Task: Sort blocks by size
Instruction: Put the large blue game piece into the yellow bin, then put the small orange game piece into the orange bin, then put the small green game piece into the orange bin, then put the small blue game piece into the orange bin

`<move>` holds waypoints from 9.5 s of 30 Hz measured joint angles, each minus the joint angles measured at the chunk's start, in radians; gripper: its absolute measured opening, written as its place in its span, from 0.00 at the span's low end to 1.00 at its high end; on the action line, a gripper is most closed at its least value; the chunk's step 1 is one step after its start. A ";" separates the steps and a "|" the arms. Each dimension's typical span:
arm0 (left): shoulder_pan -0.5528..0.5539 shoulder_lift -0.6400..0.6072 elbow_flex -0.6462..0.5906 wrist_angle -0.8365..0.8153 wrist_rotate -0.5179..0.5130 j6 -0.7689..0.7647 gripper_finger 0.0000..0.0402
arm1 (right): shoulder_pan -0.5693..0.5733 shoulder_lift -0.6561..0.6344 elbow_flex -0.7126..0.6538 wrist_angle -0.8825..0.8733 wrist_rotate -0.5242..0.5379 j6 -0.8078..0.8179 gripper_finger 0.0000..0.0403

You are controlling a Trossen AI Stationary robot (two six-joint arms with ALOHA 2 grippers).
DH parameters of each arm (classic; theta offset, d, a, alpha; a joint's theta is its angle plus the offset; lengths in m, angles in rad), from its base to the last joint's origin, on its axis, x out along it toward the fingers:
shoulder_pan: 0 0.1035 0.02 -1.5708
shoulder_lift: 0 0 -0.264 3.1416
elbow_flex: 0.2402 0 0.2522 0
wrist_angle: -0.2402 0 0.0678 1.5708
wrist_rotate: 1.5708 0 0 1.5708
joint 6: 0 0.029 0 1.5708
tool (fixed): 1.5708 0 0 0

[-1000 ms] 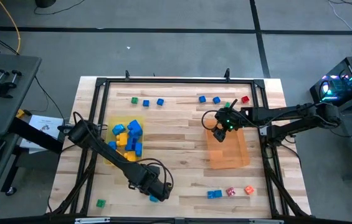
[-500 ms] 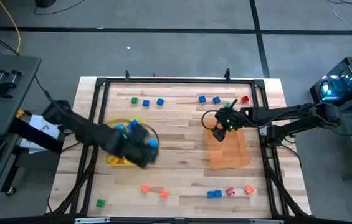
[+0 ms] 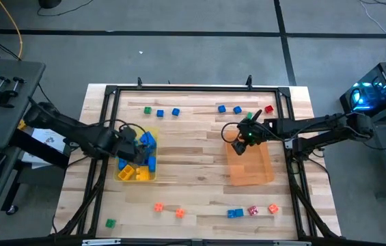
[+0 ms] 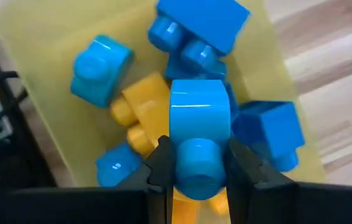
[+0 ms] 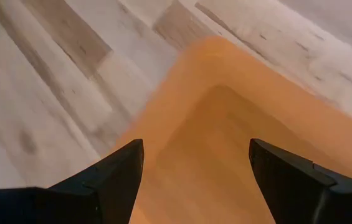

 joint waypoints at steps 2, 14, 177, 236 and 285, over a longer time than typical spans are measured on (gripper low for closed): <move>0.007 -0.031 -0.011 -0.009 -0.032 0.021 0.23 | 0.000 0.000 0.000 0.046 -0.031 0.033 0.71; 0.127 -0.222 -0.010 0.026 -0.003 0.346 0.73 | 0.019 0.000 0.077 0.404 -0.231 0.150 0.71; 0.174 -0.375 -0.009 0.586 -0.119 0.556 0.76 | -0.701 0.476 0.263 -0.196 0.012 0.159 0.54; 0.174 -0.375 -0.009 0.588 -0.103 0.567 0.76 | 0.649 0.173 0.500 -0.362 -0.161 0.020 0.74; 0.175 -0.375 -0.009 0.559 -0.044 0.569 0.76 | 0.826 0.516 0.636 -0.491 -0.128 -0.001 0.32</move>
